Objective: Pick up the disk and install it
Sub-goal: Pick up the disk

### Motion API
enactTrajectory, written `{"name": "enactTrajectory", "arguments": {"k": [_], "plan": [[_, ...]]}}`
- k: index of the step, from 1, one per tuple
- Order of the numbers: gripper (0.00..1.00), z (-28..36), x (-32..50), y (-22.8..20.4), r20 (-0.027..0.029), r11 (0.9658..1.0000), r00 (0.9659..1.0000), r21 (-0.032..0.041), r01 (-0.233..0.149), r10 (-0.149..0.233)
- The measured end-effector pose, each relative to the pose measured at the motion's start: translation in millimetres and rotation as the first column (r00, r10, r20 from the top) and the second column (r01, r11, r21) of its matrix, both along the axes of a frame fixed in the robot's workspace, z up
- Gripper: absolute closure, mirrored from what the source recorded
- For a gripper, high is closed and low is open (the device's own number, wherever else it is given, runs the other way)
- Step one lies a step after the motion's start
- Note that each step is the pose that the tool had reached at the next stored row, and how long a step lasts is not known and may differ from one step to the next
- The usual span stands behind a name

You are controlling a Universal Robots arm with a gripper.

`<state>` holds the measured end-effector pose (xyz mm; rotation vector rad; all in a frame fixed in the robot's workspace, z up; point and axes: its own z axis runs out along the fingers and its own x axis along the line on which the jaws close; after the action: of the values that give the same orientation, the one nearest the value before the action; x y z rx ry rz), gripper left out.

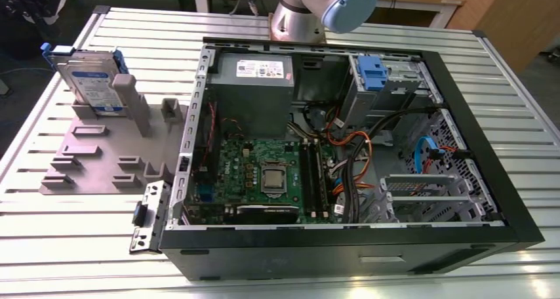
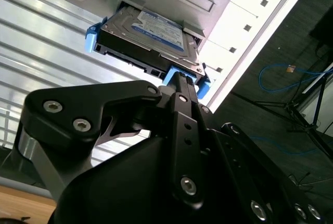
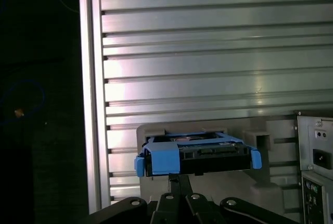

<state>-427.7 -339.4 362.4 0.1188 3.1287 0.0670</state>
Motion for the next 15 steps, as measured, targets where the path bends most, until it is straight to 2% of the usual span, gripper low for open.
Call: {"name": "enactTrajectory", "arguments": {"k": [12,15], "plan": [[0.89,-0.5,-0.4,0.0,0.0000,1.0000,1.0000,0.0000,-0.001,0.001],[0.89,-0.5,-0.4,0.1,0.0001,0.9999,0.9999,0.0000,-0.013,0.013]]}}
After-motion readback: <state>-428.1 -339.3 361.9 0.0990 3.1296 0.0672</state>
